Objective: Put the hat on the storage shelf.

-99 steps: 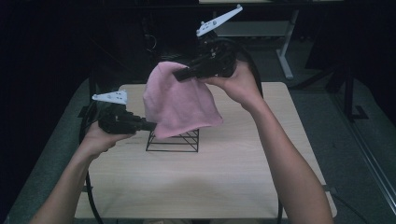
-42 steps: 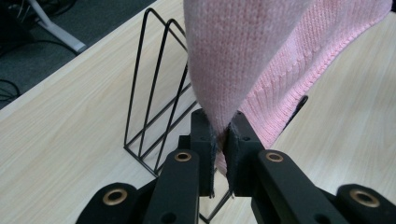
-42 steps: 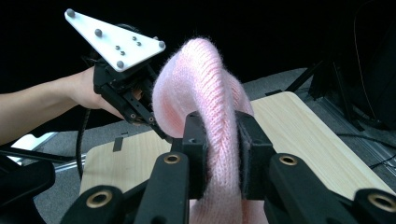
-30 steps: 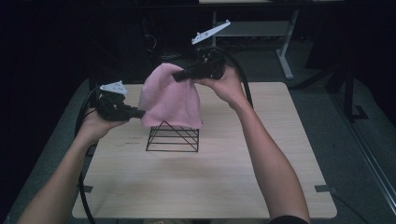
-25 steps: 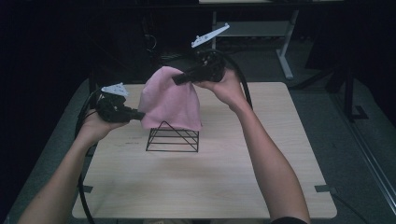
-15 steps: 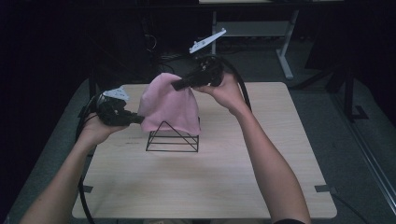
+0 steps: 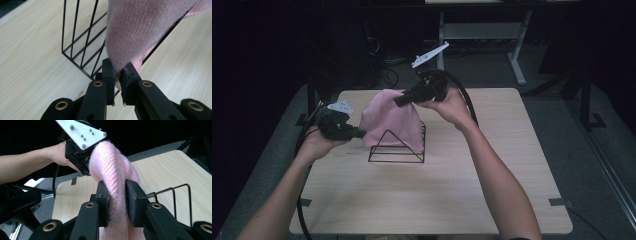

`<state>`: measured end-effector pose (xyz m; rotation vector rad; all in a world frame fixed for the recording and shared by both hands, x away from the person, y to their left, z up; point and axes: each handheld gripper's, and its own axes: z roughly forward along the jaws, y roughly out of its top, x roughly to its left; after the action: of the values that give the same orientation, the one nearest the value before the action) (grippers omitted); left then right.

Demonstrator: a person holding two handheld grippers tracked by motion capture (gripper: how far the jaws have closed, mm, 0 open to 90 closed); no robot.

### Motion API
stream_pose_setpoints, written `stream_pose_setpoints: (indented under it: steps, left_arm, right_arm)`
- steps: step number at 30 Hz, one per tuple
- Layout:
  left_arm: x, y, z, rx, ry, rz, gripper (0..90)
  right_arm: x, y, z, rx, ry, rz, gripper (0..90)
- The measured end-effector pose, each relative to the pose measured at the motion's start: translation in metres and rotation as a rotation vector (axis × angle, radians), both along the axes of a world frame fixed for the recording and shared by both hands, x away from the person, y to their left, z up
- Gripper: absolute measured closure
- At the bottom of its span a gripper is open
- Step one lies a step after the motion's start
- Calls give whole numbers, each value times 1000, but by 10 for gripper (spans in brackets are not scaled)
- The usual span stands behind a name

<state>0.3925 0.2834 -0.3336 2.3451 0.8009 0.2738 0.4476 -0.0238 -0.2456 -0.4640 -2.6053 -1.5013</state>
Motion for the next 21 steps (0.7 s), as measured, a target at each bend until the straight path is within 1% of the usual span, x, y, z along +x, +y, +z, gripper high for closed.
stream_pose_setpoints:
  steps: [1,3,4,6,7,8,9,10,11,12,13,14,15,16,17,20,21]
  left_arm:
    - [0,0,-3,2,6,4,830]
    - [0,0,-5,4,10,3,830]
    - [0,0,-7,5,11,4,830]
    - [-1,0,-10,15,19,5,831]
    - [-1,-1,-11,33,18,1,831]
    - [-1,-1,-11,33,18,1,830]
    - [-1,-2,-13,51,16,-3,831]
    - [-1,-2,-13,51,16,-3,831]
    - [-1,-5,-15,68,18,-6,830]
    - [-1,-6,-16,72,13,-6,831]
    - [-1,-6,-16,72,13,-6,830]
    - [-1,-6,-17,67,15,-5,830]
    - [-1,-6,-20,66,18,-5,830]
    - [-1,-6,-20,66,18,-5,830]
    - [-2,-5,-23,61,24,-2,831]
    - [-2,-5,-25,64,33,-6,831]
    - [-1,-4,-27,69,40,-10,831]
  right_arm:
    - [0,0,-3,-4,6,4,729]
    - [1,1,-5,-11,2,10,729]
    - [1,2,-6,-12,14,10,729]
    - [1,2,-9,-18,9,19,728]
    - [0,3,-11,-24,17,20,727]
    - [0,3,-11,-24,17,20,727]
    - [1,3,-15,-24,19,26,727]
    - [0,3,-16,-27,31,21,727]
    - [0,2,-18,-23,32,22,727]
    - [0,2,-20,-22,33,23,727]
    - [0,2,-20,-22,33,23,727]
    - [0,1,-21,-17,46,22,726]
    - [0,0,-24,-17,47,22,726]
    - [0,0,-24,-17,47,22,726]
    - [0,0,-27,-18,53,22,726]
    - [0,1,-30,-21,52,26,726]
    - [0,1,-31,-25,60,23,726]
